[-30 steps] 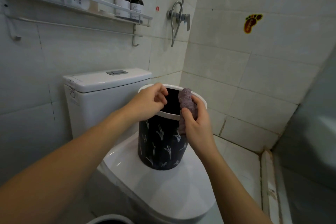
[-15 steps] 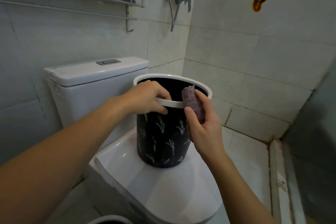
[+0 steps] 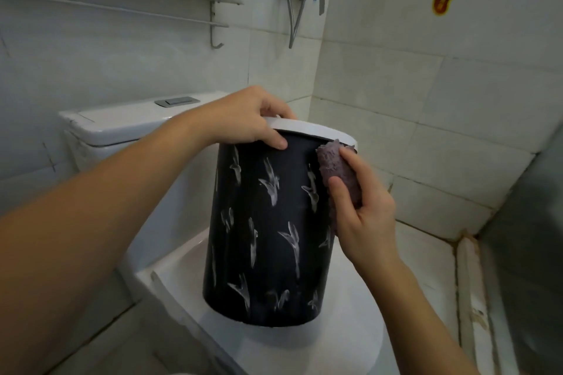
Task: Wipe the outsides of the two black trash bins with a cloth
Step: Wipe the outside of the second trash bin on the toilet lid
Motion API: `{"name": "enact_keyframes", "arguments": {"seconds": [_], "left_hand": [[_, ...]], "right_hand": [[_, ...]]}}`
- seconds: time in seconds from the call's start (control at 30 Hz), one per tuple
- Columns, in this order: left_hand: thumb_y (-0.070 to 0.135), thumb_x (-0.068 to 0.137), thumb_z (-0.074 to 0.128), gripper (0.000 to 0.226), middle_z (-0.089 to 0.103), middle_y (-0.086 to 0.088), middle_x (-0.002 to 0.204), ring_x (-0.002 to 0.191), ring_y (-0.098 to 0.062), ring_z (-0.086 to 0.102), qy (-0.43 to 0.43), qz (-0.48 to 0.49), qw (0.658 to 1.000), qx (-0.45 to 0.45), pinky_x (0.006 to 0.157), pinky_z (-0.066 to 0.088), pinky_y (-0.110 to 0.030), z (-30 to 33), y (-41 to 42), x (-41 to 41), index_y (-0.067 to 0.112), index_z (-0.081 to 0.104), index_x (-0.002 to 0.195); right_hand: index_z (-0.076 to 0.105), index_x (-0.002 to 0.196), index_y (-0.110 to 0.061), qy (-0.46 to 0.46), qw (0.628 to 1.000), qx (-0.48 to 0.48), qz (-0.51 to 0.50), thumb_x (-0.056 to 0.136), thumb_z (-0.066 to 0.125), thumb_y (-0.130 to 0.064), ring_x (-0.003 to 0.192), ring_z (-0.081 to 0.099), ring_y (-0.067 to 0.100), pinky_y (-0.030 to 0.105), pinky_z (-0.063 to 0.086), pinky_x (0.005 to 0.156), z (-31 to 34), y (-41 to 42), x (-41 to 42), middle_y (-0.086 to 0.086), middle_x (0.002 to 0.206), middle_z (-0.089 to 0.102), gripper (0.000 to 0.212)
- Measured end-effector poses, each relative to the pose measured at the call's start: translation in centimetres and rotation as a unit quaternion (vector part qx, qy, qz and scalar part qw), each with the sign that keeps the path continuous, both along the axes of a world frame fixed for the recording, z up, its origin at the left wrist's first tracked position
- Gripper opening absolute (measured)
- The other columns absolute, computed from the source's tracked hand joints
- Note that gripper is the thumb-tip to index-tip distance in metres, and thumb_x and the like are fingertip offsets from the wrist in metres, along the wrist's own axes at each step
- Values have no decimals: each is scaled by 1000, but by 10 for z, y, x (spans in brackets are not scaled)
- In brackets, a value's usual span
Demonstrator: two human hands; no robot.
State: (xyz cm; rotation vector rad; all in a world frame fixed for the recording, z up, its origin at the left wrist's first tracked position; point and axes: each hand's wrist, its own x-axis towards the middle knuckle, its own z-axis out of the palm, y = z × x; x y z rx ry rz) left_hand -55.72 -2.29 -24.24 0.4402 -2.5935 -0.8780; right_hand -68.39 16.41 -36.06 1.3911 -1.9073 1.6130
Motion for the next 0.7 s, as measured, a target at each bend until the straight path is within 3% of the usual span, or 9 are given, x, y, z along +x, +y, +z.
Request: {"name": "enact_keyframes", "arguments": {"seconds": [0.1,0.17,0.23,0.33,0.57,0.7], "left_hand": [[7,84,74,34,73,6,100,96,-13,69,0,-4,1000,-5,90,52,-30,-2,-3,-3,38,71,97],[7,86,71,38,69,7,104,98,-13,65,-13,3,1000,-27,89,50,-30,-2,-5,-6,42,66,102],[4,85,65,36,65,7,102,98,-15,61,-17,17,998,-50,84,49,-31,-3,-5,-10,35,64,103],[3,82,57,27,60,8,90,91,-19,58,-13,40,995,-94,71,45,-30,-5,-2,-15,25,59,96],[20,82,66,16,61,11,82,83,-12,59,31,53,991,-121,71,46,-30,-14,-10,-17,31,61,93],[23,84,69,20,63,13,86,87,-12,61,24,42,993,-112,73,46,-29,-14,-18,-15,38,60,93]], "right_hand": [[55,138,-26,46,998,35,-28,95,52,-32,96,51,-2,5,36,83,1,-3,-5,-14,112,59,44],[54,138,-25,75,995,50,-40,96,50,-31,101,53,7,15,38,83,6,-6,-8,-7,116,61,43],[50,141,-24,101,992,70,-40,98,51,-28,109,54,14,24,39,87,13,-10,-12,-3,124,60,43],[44,144,-25,131,983,120,-45,100,54,-26,117,49,14,25,36,91,24,-17,-17,-4,135,56,45],[54,135,-19,176,975,113,-78,101,48,-37,90,54,19,30,38,70,34,-40,-25,0,111,55,39],[60,128,-17,202,973,69,-92,99,47,-37,91,60,21,28,41,70,28,-51,-28,2,110,65,37]]}}
